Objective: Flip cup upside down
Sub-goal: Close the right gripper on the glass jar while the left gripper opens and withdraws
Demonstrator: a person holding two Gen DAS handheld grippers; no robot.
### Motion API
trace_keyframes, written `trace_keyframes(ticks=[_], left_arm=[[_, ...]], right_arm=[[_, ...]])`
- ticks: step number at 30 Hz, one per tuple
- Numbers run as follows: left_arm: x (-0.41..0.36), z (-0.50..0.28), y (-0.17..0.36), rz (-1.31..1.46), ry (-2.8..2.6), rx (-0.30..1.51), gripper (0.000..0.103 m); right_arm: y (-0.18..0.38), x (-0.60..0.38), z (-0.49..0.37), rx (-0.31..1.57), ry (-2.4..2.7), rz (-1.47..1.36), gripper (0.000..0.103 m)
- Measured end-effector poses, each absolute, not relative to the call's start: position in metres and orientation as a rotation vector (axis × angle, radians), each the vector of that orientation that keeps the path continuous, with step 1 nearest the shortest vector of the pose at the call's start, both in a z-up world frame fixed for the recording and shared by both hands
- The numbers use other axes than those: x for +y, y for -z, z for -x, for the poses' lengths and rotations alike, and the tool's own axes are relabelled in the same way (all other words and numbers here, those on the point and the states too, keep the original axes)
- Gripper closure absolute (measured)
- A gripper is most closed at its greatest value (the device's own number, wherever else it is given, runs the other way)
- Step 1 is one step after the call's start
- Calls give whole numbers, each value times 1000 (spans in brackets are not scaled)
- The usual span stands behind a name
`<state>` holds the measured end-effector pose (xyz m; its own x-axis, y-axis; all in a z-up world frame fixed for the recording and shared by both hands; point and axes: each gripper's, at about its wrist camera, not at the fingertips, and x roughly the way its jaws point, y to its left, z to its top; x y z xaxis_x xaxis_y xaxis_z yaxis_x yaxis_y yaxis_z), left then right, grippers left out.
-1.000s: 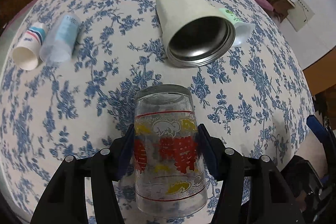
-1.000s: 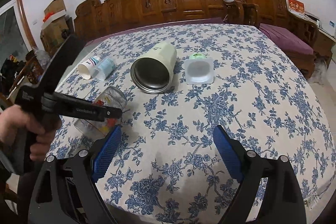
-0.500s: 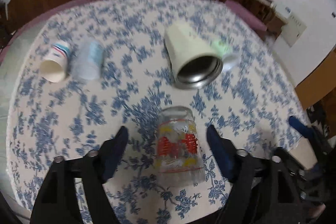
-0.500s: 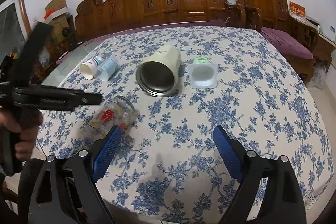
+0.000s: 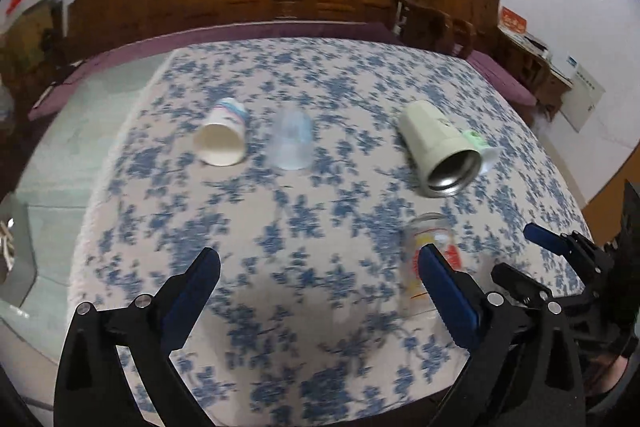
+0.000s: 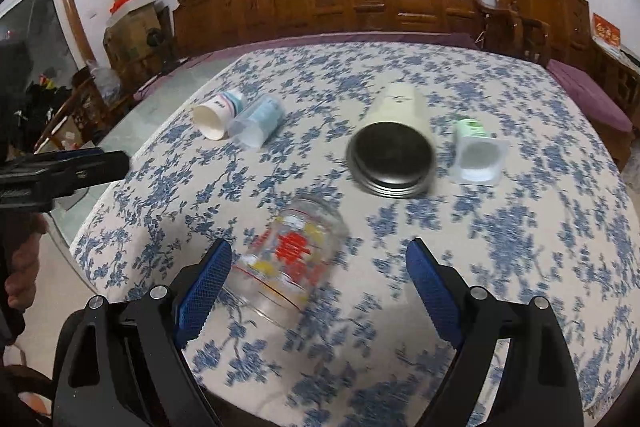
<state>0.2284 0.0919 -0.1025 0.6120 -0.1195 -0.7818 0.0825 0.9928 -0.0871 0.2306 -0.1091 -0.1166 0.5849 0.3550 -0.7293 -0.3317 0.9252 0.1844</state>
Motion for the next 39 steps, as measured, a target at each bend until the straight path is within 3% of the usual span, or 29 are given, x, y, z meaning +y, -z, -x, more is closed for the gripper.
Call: trace_keyframes(ticks=[16,39], left_arm=[[145,-195,111,82,-24,805,8],[116,-182,132,22,9,827,8]], right_arm=[[181,-67,-296,1207,-355,-96,13],[194,-65,-324,1382,-365,-148,39]])
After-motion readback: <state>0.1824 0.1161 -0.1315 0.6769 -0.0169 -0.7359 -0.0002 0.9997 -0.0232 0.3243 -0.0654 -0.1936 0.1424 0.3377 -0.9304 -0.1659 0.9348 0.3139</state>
